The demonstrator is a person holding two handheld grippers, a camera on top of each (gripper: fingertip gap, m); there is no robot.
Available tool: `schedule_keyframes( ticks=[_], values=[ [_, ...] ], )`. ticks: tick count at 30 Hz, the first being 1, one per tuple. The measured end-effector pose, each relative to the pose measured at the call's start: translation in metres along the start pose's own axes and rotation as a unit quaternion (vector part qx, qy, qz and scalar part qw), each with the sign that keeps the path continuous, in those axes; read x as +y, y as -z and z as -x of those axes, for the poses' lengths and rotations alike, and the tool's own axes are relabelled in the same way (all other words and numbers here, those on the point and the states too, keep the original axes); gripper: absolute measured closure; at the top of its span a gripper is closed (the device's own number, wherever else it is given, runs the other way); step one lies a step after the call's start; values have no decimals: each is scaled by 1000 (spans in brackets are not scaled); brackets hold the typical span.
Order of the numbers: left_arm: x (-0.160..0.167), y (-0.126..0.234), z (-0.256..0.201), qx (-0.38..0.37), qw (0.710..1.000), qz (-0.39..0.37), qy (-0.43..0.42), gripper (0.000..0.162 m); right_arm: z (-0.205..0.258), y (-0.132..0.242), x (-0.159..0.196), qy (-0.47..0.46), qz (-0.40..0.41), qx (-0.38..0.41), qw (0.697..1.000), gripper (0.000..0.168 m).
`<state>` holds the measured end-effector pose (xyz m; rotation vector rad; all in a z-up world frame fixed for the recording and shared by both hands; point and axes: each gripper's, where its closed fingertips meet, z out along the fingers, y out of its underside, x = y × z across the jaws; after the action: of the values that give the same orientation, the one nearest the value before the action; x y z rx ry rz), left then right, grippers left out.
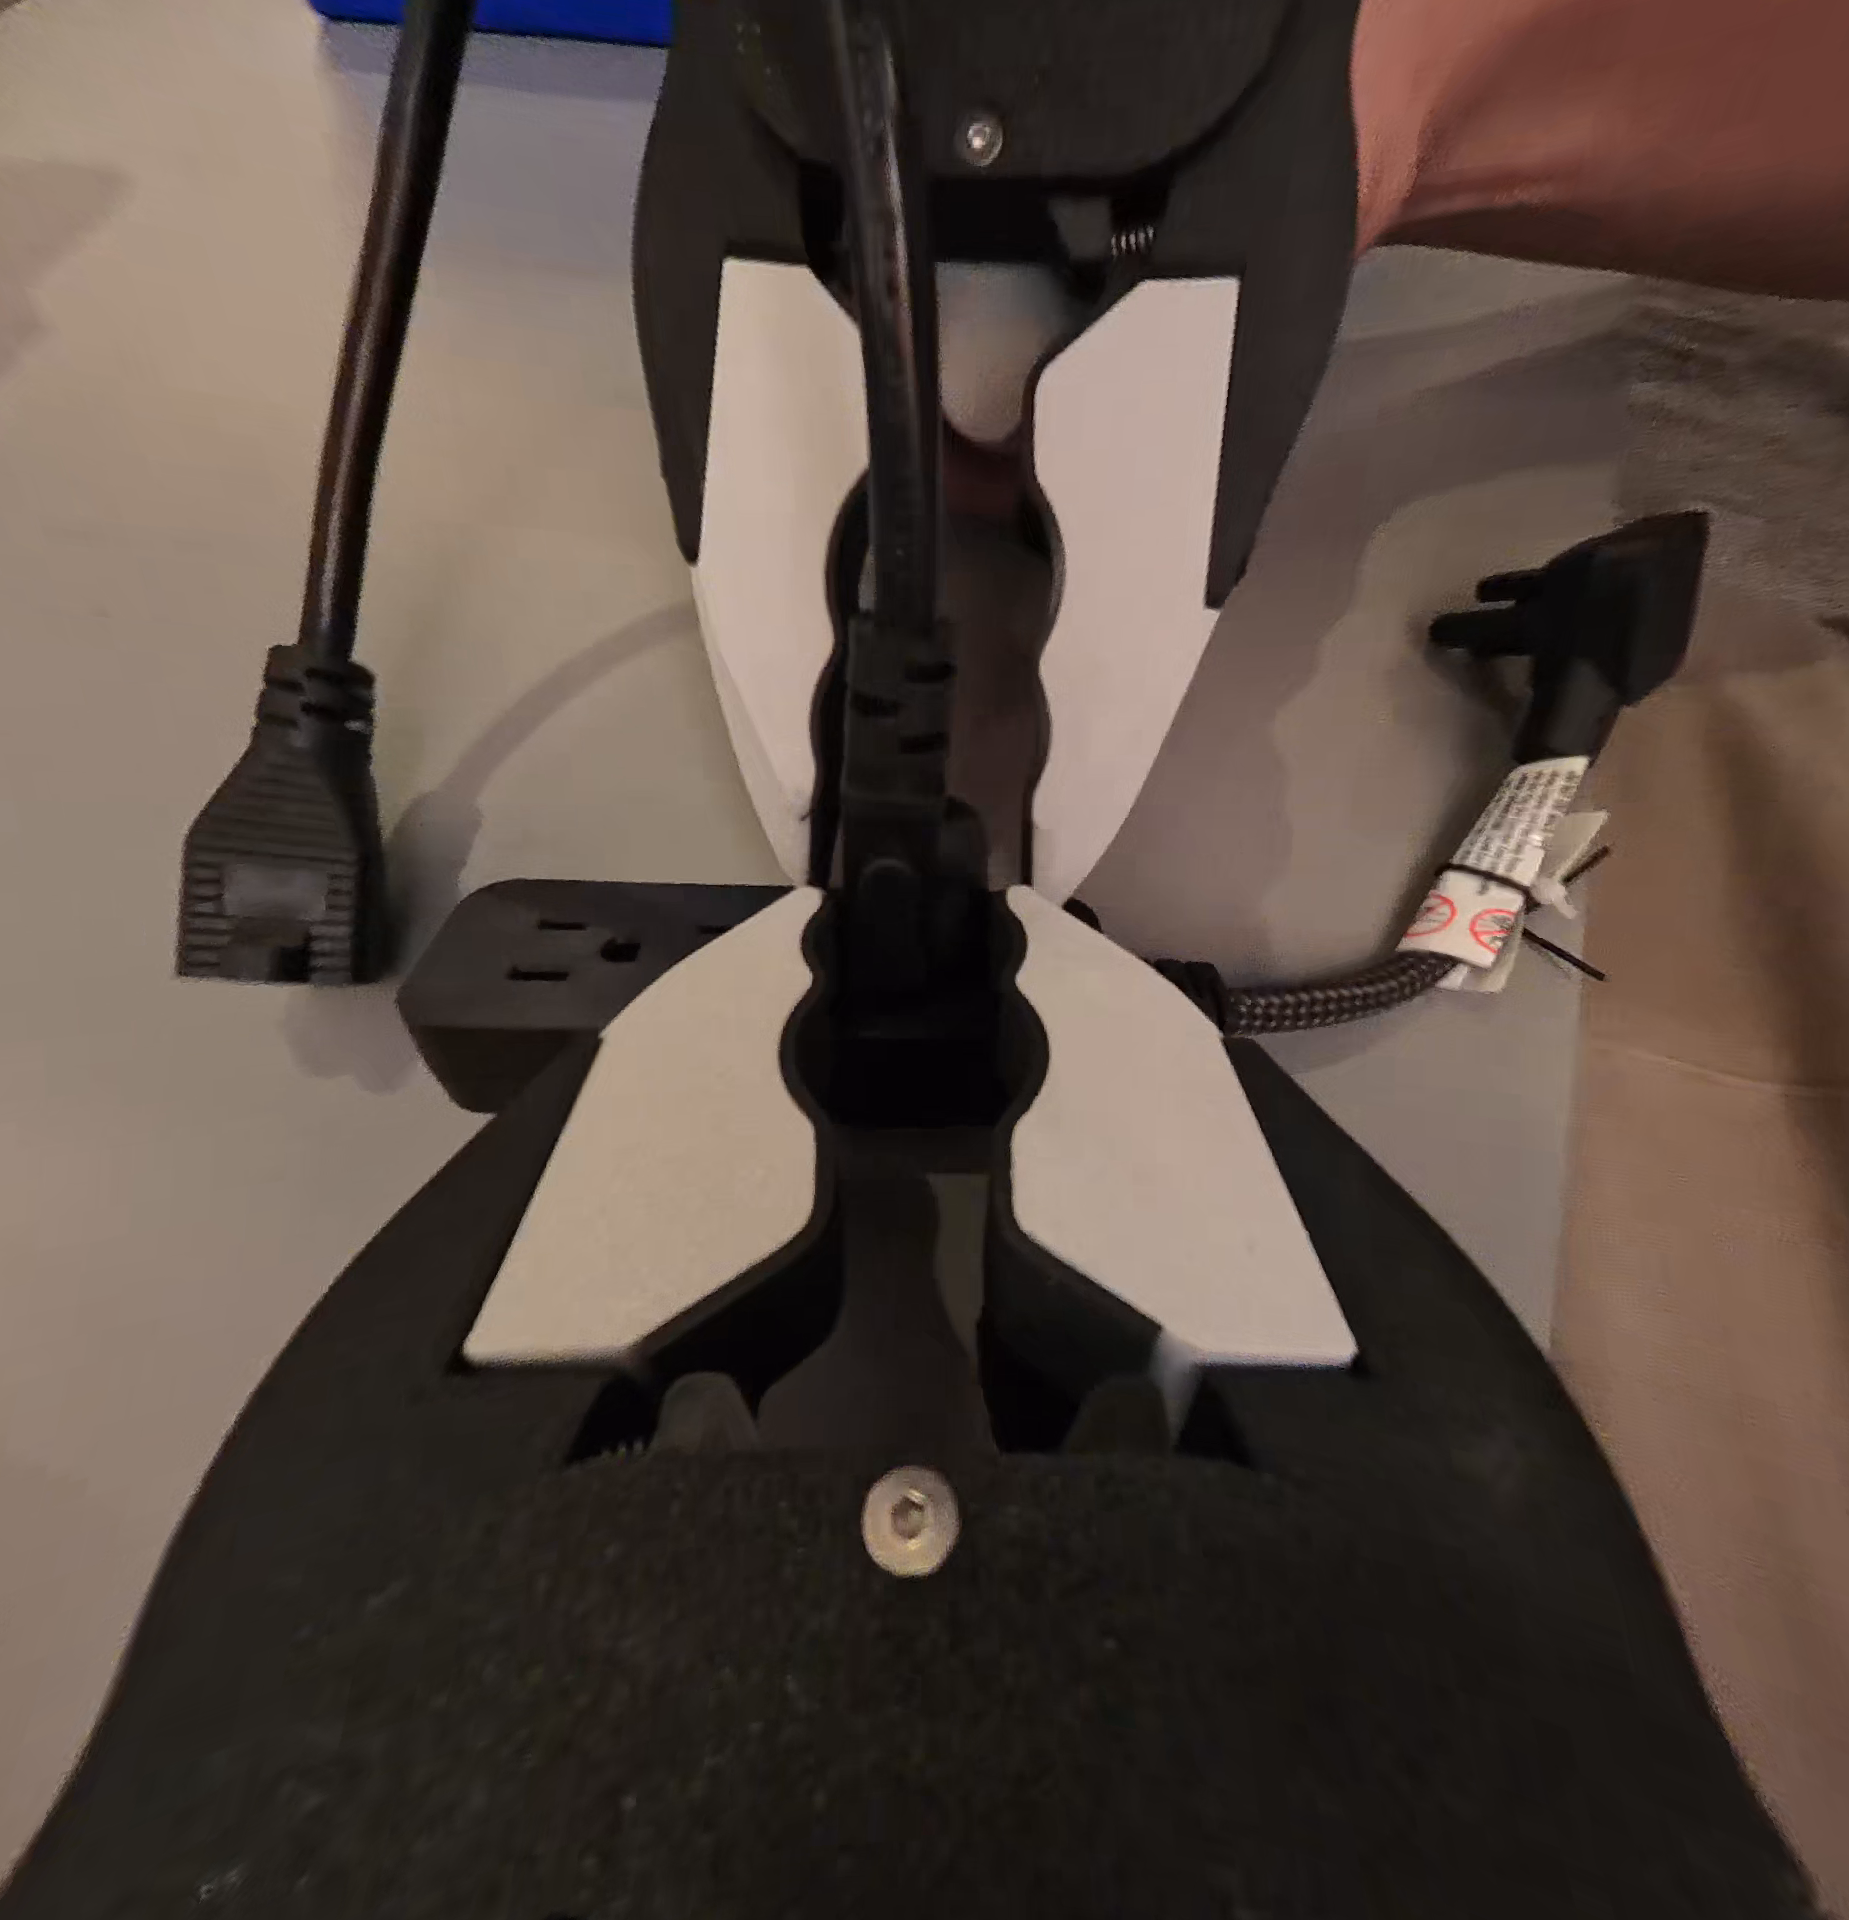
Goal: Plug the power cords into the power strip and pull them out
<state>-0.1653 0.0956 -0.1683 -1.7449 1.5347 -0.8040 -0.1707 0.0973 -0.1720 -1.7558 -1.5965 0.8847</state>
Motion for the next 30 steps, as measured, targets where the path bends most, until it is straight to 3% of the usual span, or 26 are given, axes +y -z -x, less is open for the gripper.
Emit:
schedule_keyframes(
  ticks=[3, 5, 9, 14, 17, 30],
  values=[
    [3, 11, 18, -76, 997, -6, -23, 102, -3, -4, -7, 47, -6, 2, 999, 125],
    [0, 21, 14, -74, 997, -17, -15, 111, -3, -5, -10, 68, -2, -3, 998, 125],
    [-23, 23, -1, -33, 998, -54, 8, 113, 4, -12, -18, 72, -18, -29, 997, 124],
    [-26, 19, 3, -59, 997, -46, -32, 137, -4, -13, -17, 51, -14, -13, 999, 116],
    [-24, 18, 5, -76, 995, -56, -39, 139, -5, -14, -18, 42, -10, -9, 999, 116],
    [-11, 27, 12, -27, 998, -49, 39, 145, -3, -28, -24, 18, 83, 0, 996, 126]
  ],
)
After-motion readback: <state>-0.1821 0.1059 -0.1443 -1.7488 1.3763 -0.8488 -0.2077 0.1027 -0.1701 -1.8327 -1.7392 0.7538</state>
